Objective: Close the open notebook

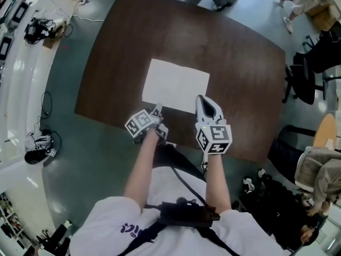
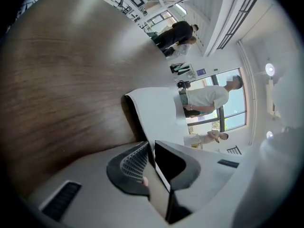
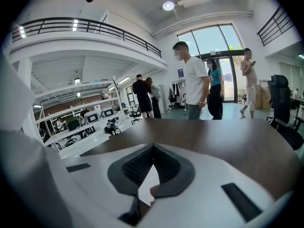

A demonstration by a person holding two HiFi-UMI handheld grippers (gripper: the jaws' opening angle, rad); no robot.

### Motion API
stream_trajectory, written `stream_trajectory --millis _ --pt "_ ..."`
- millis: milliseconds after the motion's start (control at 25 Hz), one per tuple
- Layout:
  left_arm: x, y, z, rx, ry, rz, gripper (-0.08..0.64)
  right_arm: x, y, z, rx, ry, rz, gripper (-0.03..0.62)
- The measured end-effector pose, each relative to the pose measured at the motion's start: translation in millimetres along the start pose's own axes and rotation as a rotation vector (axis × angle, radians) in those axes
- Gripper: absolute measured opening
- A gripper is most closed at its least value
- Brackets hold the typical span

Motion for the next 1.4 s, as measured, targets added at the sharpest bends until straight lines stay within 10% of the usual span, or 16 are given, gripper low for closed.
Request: stream_trajectory --millis 360,1040,1400 --pt "-3 15 -3 0.130 0.042 -0.028 0.014 -14 11 -3 0.010 0.033 0.008 0.002" --pt "-6 64 40 1.057 -0.031 -0.357 0.014 -47 37 -4 0.111 0.120 0.094 0.002" --pt "23 68 83 1.252 -0.151 -0.377 0.012 -72 63 17 0.176 0.131 0.158 0.002"
Point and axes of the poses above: the fingertips, and each gripper's own axes: x forward along the fingers, y to its right, z out of its underside, the point moved 4 cm from there along -x, backward along the fingers, and after that the axes turned 6 degrees about -y, right-handed, at the moved point
